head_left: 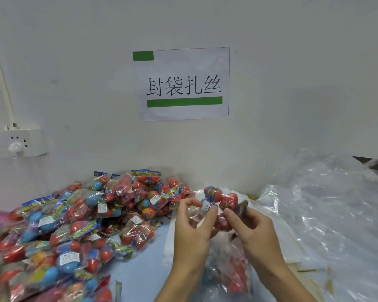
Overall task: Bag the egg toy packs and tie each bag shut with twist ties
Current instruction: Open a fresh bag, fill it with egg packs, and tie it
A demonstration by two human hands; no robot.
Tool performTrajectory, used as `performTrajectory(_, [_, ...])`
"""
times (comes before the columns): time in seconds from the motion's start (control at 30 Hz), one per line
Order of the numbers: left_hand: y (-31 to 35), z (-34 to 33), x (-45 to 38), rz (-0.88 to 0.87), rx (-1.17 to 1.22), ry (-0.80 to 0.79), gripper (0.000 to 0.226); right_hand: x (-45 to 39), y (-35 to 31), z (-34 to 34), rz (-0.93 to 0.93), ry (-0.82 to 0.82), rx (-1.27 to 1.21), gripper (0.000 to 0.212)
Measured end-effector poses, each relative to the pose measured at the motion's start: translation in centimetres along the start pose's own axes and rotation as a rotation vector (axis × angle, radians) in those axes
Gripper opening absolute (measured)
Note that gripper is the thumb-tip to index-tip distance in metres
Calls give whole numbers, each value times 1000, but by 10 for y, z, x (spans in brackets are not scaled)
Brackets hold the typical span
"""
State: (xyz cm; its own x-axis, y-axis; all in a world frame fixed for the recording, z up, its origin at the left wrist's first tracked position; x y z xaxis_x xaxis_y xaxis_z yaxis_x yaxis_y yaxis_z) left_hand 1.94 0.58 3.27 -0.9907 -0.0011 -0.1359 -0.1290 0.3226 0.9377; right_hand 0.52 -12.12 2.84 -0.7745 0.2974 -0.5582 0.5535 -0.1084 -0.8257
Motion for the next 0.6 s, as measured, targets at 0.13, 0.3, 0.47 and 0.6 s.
performTrajectory(0.13, [5, 16, -9, -55, -178, 134, 4, -4, 7, 8, -87, 128, -69, 4])
performTrajectory(0.3, [17, 71, -25, -241, -815, 589, 17, -4, 19, 11, -118, 138, -29, 3])
performTrajectory(0.47, [-11, 96, -28, 367, -1384, 419, 50, -4, 22, 10, -129, 123, -4, 7])
performTrajectory(0.6, [-16, 93, -27, 329, -1518, 384, 61, -4, 22, 9, -135, 114, 1, 6])
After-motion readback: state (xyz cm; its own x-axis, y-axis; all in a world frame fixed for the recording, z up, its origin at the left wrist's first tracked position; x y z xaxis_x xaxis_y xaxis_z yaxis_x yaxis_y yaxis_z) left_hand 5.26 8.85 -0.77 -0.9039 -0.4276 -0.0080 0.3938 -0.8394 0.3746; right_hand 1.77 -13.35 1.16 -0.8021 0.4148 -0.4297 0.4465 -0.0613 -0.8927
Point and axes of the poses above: each hand's wrist, its own x-axis away from the middle knuckle, its own z-axis out of the back of the hand, y = z × x, the point moved 2 cm from there along -x, towards the middle knuckle, and after that the axes turned 11 degrees about z, right-handed, at the moved point
